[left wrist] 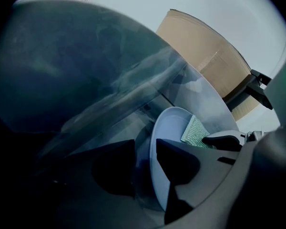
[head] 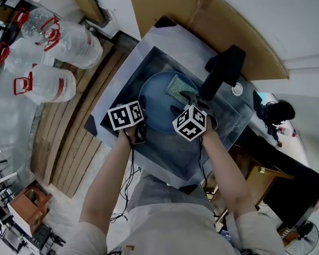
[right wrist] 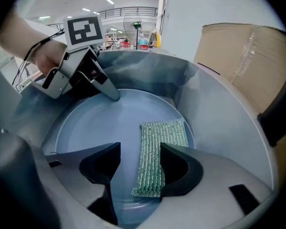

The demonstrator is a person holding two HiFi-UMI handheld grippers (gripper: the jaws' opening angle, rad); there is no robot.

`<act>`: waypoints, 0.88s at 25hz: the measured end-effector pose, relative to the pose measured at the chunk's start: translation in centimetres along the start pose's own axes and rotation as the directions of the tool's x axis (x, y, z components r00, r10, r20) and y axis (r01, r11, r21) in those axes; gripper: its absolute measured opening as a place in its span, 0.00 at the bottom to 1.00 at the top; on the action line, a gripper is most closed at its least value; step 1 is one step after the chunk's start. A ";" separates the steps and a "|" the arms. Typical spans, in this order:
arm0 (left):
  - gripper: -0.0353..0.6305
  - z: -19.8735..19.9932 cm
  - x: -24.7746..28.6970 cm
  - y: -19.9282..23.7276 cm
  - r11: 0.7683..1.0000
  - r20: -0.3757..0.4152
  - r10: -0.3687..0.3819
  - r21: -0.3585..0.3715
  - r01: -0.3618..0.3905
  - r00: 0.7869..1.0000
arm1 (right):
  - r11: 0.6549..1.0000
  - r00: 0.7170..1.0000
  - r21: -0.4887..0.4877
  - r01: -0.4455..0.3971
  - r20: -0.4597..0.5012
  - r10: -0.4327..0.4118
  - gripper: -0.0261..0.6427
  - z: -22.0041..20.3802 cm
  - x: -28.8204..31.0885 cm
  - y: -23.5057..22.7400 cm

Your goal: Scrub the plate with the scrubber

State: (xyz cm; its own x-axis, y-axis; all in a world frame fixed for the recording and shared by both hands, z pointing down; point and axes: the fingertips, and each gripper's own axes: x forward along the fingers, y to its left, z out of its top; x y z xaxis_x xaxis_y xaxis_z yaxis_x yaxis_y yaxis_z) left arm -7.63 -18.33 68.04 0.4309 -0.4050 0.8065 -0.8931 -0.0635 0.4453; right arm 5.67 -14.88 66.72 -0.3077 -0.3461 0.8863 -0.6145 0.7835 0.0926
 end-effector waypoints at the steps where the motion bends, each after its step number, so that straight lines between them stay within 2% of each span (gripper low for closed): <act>1: 0.29 0.1 -0.1 0.0 1.000 0.004 -0.002 0.002 0.002 1.000 | 1.000 1.000 -0.013 0.022 -0.010 -0.022 0.47 0.0 0.2 -0.2; 4: 0.30 0.5 -0.4 -0.5 1.000 0.013 -0.012 0.022 0.011 1.000 | 0.993 0.994 -0.058 0.104 -0.037 -0.106 0.45 -0.2 1.0 -1.2; 6: 0.30 0.7 -0.6 -0.8 0.999 0.023 -0.006 0.045 0.005 1.000 | 0.983 0.985 -0.087 0.162 -0.047 -0.166 0.32 -0.4 1.3 -2.0; 7: 0.30 0.8 -0.8 -0.9 0.999 0.030 -0.002 0.053 0.001 1.000 | 0.979 0.982 -0.098 0.177 -0.049 -0.183 0.28 -0.5 1.4 -2.2; 11: 0.30 1.3 -1.4 -1.6 0.997 0.056 -0.012 0.077 0.008 0.998 | 0.978 0.981 -0.112 0.176 -0.063 -0.184 0.23 -0.5 1.4 -2.2; 14: 0.30 1.5 -2.2 -2.1 0.994 0.070 -0.007 0.108 -0.001 0.998 | 0.987 0.986 -0.065 0.150 -0.066 -0.154 0.15 -0.5 1.2 -1.8; 17: 0.30 1.7 -3.0 -2.7 0.987 0.082 -0.010 0.158 -0.003 0.997 | 0.996 0.996 0.028 0.079 -0.046 -0.078 0.12 -0.3 0.7 -0.7; 22: 0.30 2.0 -4.5 -3.6 0.965 0.119 -0.022 0.260 -0.010 0.993 | 0.973 0.996 0.223 -0.060 0.079 0.043 0.11 1.0 -1.4 1.8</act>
State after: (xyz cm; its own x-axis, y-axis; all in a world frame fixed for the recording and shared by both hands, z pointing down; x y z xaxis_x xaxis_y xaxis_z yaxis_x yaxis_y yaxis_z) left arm -6.63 -18.10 62.02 0.4322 -0.5093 0.7442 -0.9000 -0.2948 0.3210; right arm 4.24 -13.48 65.16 -0.3906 -0.3520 0.8506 -0.7414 0.6680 -0.0640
